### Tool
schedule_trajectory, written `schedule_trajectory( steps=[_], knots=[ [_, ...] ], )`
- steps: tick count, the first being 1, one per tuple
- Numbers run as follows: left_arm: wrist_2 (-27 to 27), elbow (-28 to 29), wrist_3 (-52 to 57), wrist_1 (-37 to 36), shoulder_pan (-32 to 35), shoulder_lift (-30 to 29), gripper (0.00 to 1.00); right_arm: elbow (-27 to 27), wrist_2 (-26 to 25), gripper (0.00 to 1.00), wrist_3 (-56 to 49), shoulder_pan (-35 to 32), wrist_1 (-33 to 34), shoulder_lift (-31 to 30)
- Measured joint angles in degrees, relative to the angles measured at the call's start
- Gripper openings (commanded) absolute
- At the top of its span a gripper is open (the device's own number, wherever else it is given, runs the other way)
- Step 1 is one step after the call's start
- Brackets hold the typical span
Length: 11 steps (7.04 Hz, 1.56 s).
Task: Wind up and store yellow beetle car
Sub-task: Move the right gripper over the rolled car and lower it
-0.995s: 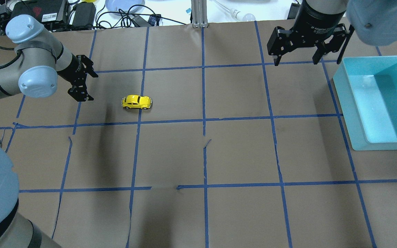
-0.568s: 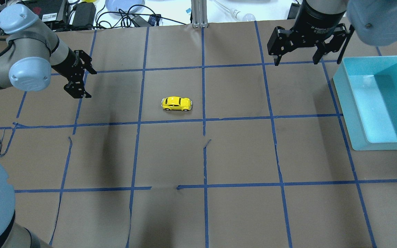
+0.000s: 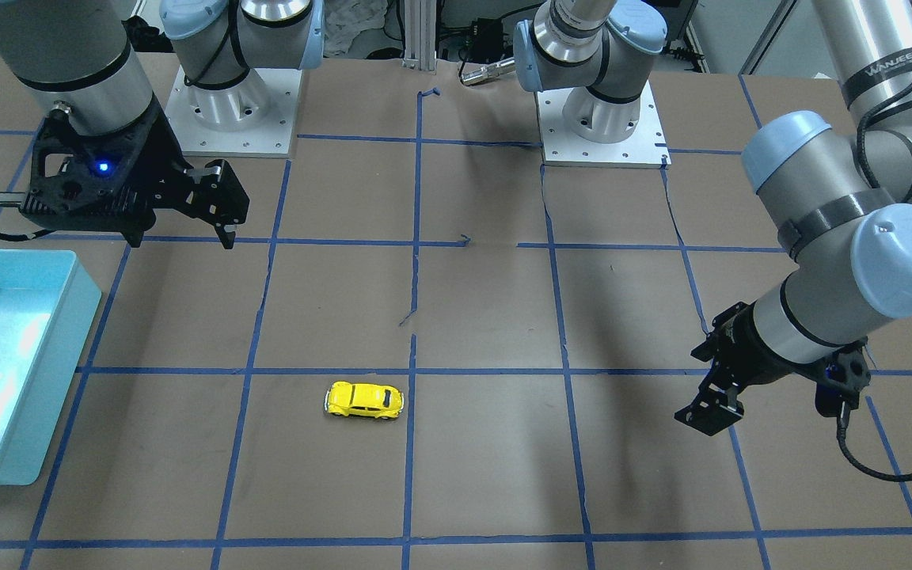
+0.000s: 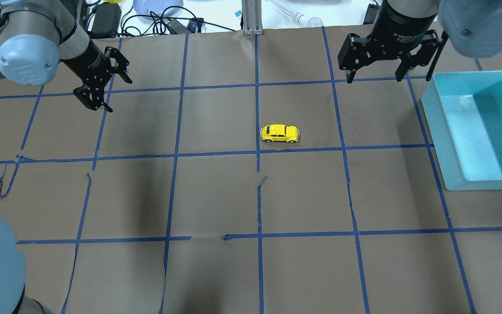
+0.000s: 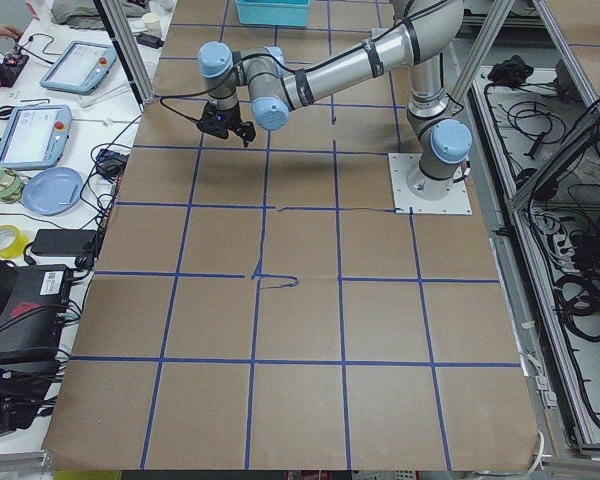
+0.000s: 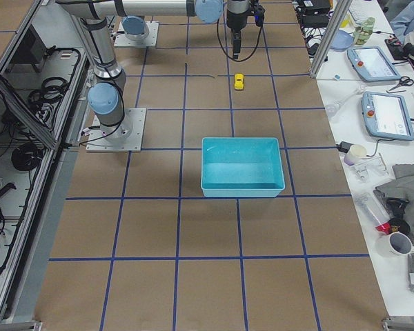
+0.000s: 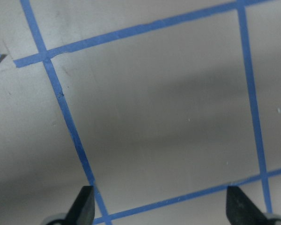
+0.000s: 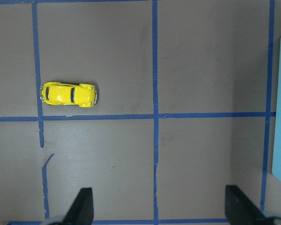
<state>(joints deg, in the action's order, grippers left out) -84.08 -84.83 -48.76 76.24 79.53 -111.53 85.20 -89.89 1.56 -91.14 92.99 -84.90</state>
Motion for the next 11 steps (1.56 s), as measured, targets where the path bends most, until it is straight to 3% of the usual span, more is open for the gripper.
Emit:
schedule_trajectory(
  steps=[3, 6, 8, 11],
  knots=[
    [-2.46, 6.06, 25.17, 11.25, 5.30, 2.35, 1.00, -0.25, -0.27, 1.00, 0.09, 0.05, -0.40, 0.02],
    [-7.48, 6.87, 48.40, 15.59, 6.81, 6.18, 1.00, -0.54, -0.59, 1.00, 0.64, 0.09, -0.30, 1.72],
    [-8.64, 6.47, 53.81, 16.41, 9.30, 8.89, 1.00, -0.50, 0.03, 1.00, 0.56, -0.10, 2.70, 6.62],
    [-8.25, 3.83, 55.28, 16.36, 12.58, 12.36, 1.00, -0.45, 2.62, 1.00, -5.25, -4.42, 16.07, 15.89]
  ],
)
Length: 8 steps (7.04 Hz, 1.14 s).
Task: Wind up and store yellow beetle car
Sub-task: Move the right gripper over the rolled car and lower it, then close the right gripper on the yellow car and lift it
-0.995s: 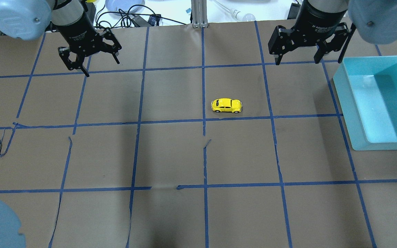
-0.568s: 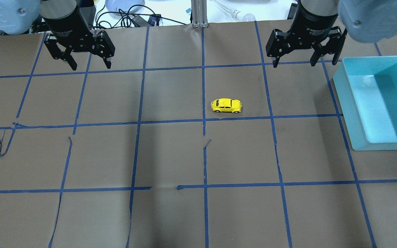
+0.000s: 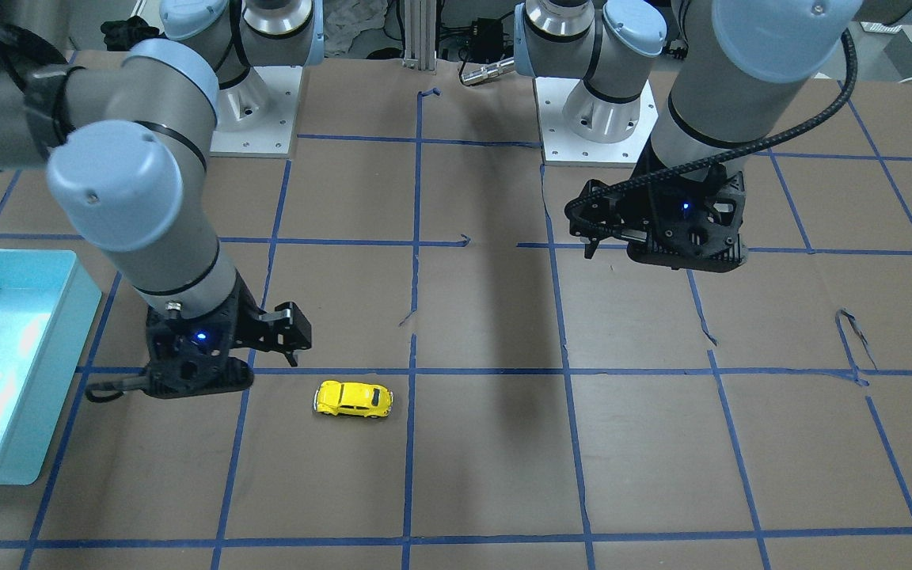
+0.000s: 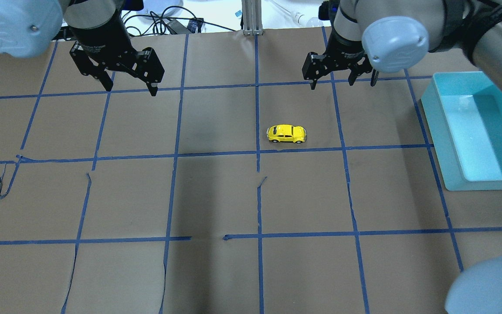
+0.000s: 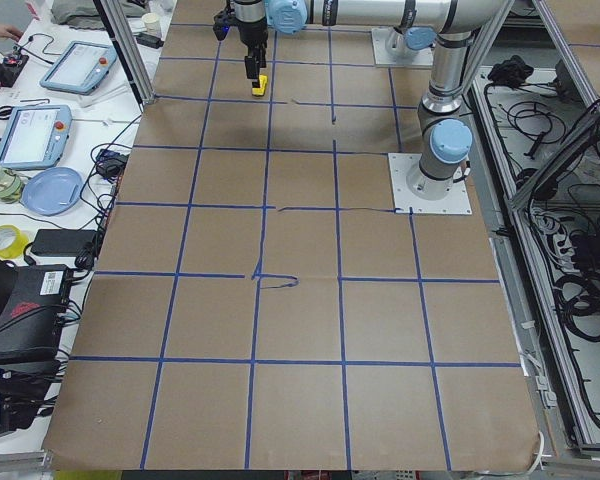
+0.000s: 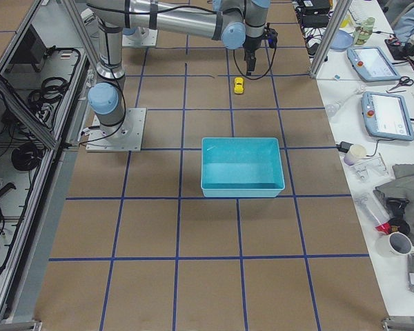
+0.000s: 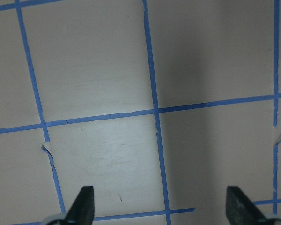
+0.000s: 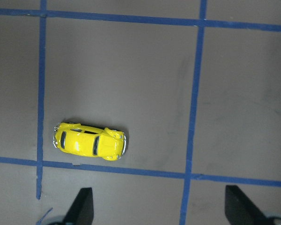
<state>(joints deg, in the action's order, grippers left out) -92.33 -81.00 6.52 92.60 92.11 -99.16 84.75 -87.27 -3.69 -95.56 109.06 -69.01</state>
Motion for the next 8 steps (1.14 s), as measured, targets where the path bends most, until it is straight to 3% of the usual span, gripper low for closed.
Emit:
schedule_trajectory(
  steps=[2, 3, 5, 7, 8],
  knots=[
    [2.93, -0.54, -0.21, -0.04, 0.02, 0.94, 1.00, 0.13, 1.16, 1.00, -9.94, -3.89, 2.94, 3.35],
    [4.45, -0.63, -0.01, -0.04, -0.32, 1.37, 1.00, 0.38, 2.97, 1.00, -19.59, -6.00, 4.36, 4.39],
    [2.17, -1.68, 0.36, -0.09, -0.56, 2.35, 1.00, 2.92, 4.85, 1.00, -44.52, -7.66, 9.18, 6.41],
    [1.42, -3.79, -1.15, -1.01, -0.52, 3.79, 1.00, 6.31, 2.83, 0.98, -66.73, -7.86, 14.68, 8.68],
    [1.31, -4.78, -2.16, -2.11, -0.54, 4.29, 1.00, 6.74, 0.75, 0.93, -73.44, -7.88, 16.09, 10.05]
  ],
)
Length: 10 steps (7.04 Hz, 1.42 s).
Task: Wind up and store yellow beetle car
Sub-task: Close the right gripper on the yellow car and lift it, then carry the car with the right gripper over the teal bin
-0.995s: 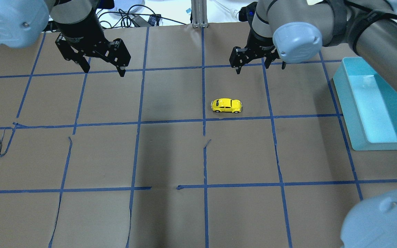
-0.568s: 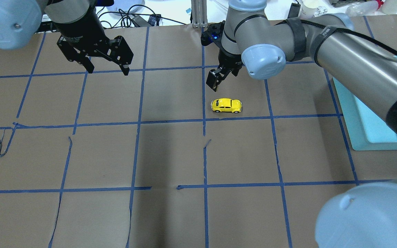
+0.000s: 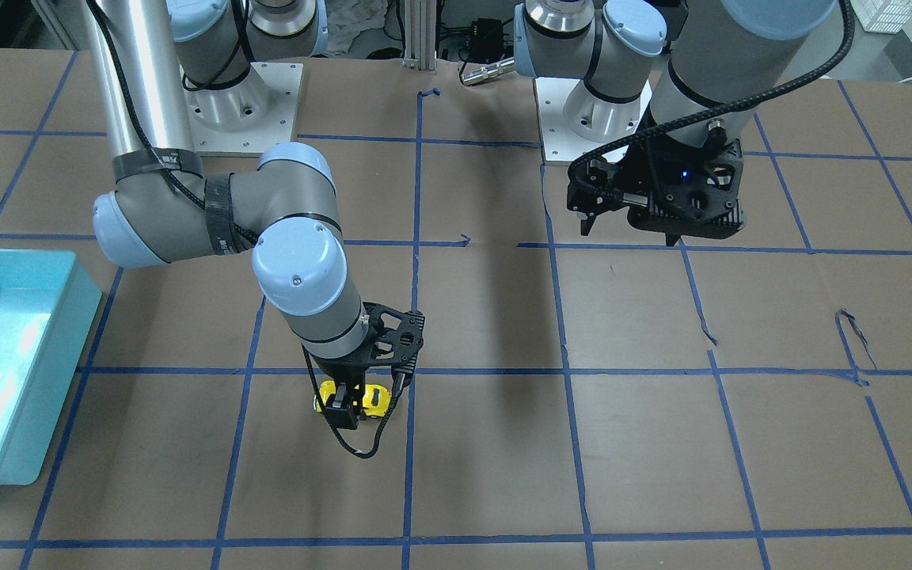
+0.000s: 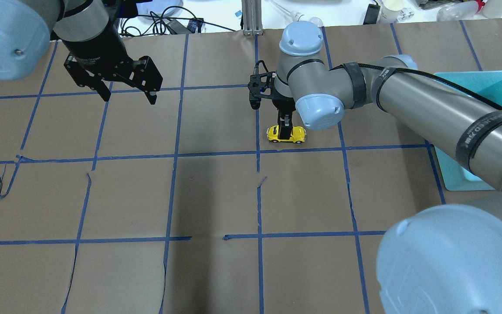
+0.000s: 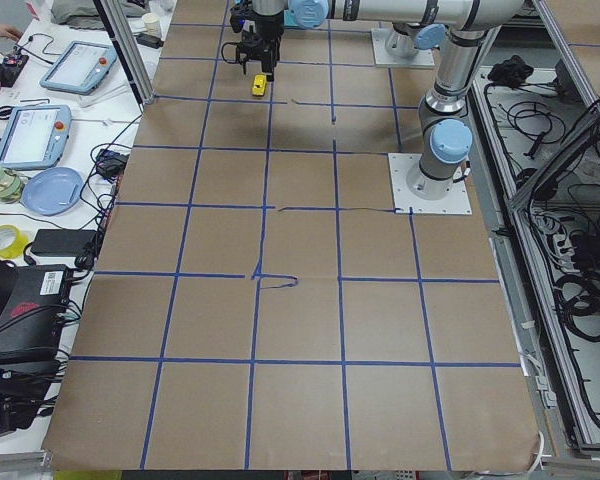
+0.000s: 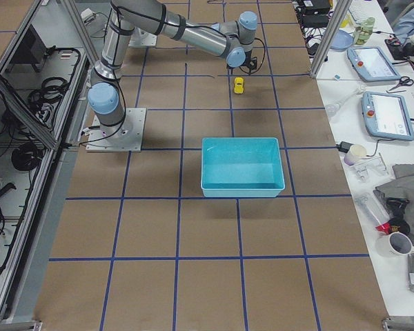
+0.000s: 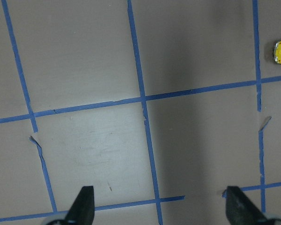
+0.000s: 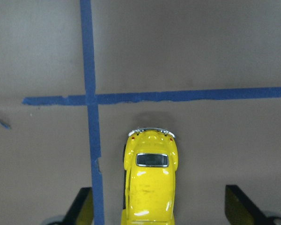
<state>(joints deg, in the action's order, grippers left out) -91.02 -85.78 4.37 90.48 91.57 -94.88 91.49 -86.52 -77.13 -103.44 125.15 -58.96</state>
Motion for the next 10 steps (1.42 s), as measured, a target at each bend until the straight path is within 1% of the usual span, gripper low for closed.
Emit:
schedule_trajectory(
  steps=[1, 2, 3, 4, 5, 6, 8, 10],
  knots=[
    [-0.08, -0.71, -0.49, -0.61, -0.04, 0.41, 1.00, 0.05, -1.51, 0.86, -3.17, 0.00, 0.96, 1.20],
    [-0.10, -1.02, -0.68, -0.90, -0.09, 0.68, 1.00, 0.03, -2.16, 0.63, -4.15, -0.01, 1.53, 2.09],
    [-0.14, -1.16, -0.71, -1.00, -0.13, 0.78, 1.00, 0.03, -2.39, 0.27, -4.18, -0.01, 1.73, 2.61],
    [-0.16, -1.20, -0.71, -1.04, -0.15, 0.80, 1.00, 0.03, -2.82, 0.09, -4.06, -0.01, 1.74, 2.73],
    [-0.14, -1.29, -0.74, -1.07, -0.16, 0.83, 1.00, 0.00, -3.58, 0.04, -3.99, -0.01, 1.69, 2.57],
    [-0.13, -1.45, -0.74, -1.09, -0.16, 0.83, 1.00, -0.05, -4.18, 0.01, -3.98, 0.00, 1.61, 2.33],
    [-0.08, -2.09, -0.78, -1.28, -0.17, 0.89, 1.00, -0.89, -6.42, 0.00, -4.48, 0.32, 1.19, 1.48],
    [-0.05, -2.33, -0.61, -1.45, -0.22, 0.96, 1.00, -2.40, -8.85, 0.00, -6.43, 3.13, 0.64, -1.00]
  ],
)
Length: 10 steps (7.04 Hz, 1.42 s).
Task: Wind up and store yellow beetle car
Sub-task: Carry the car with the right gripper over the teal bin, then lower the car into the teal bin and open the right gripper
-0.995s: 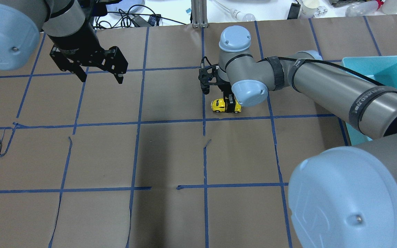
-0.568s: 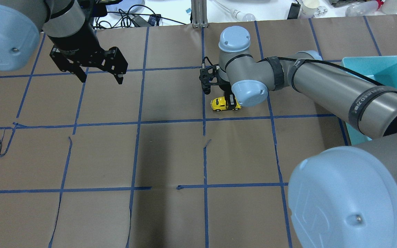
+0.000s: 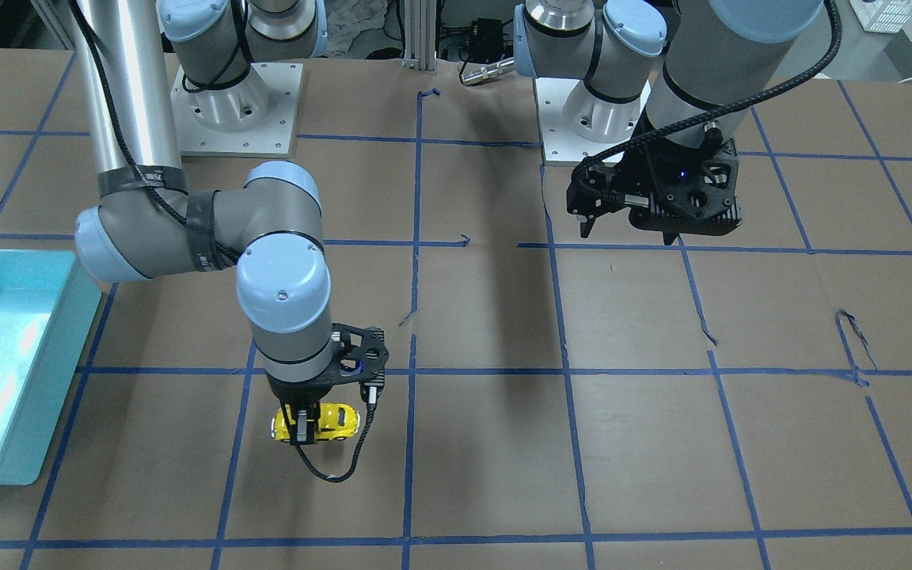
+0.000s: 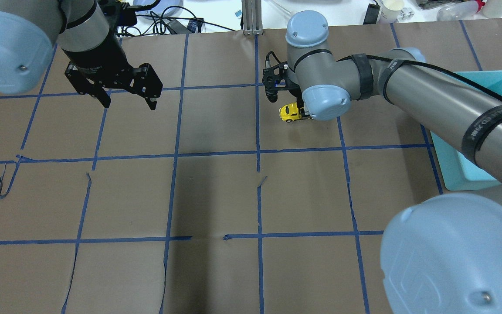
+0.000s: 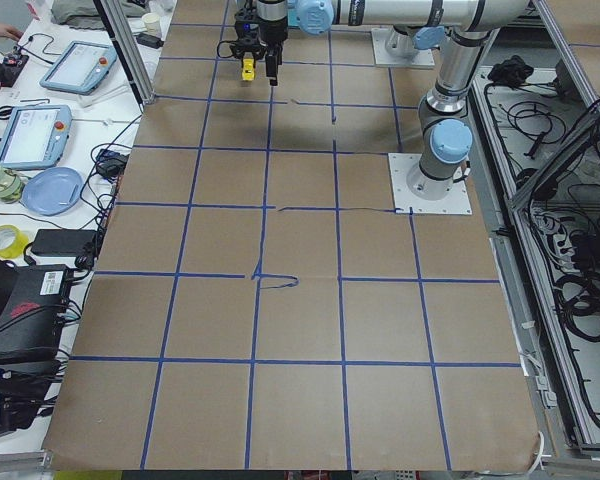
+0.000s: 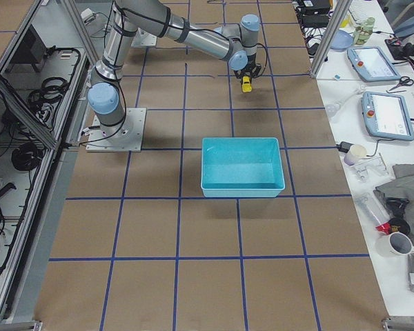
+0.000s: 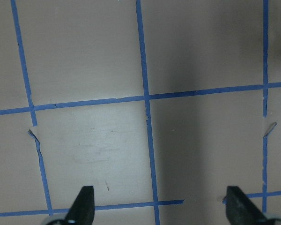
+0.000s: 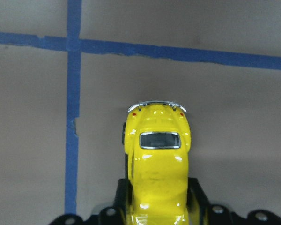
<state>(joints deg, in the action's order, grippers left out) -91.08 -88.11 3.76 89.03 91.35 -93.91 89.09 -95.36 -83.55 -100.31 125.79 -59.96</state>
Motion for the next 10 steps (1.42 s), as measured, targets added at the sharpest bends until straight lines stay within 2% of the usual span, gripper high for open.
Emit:
schedule_trajectory(
  steps=[5, 8, 10],
  knots=[
    [-0.25, -0.29, 0.28, -0.03, 0.03, 0.06, 1.00, -0.05, -1.29, 0.00, -18.39, 20.75, -3.22, -7.13],
    [-0.08, -0.52, -0.02, -0.17, 0.03, 0.19, 1.00, 0.27, 3.79, 0.00, -36.07, 34.70, -3.54, -7.44],
    [-0.10, -0.78, -0.06, -0.06, 0.04, 0.27, 1.00, 3.15, 5.33, 0.00, -45.83, 40.92, -3.14, -6.11]
  ],
)
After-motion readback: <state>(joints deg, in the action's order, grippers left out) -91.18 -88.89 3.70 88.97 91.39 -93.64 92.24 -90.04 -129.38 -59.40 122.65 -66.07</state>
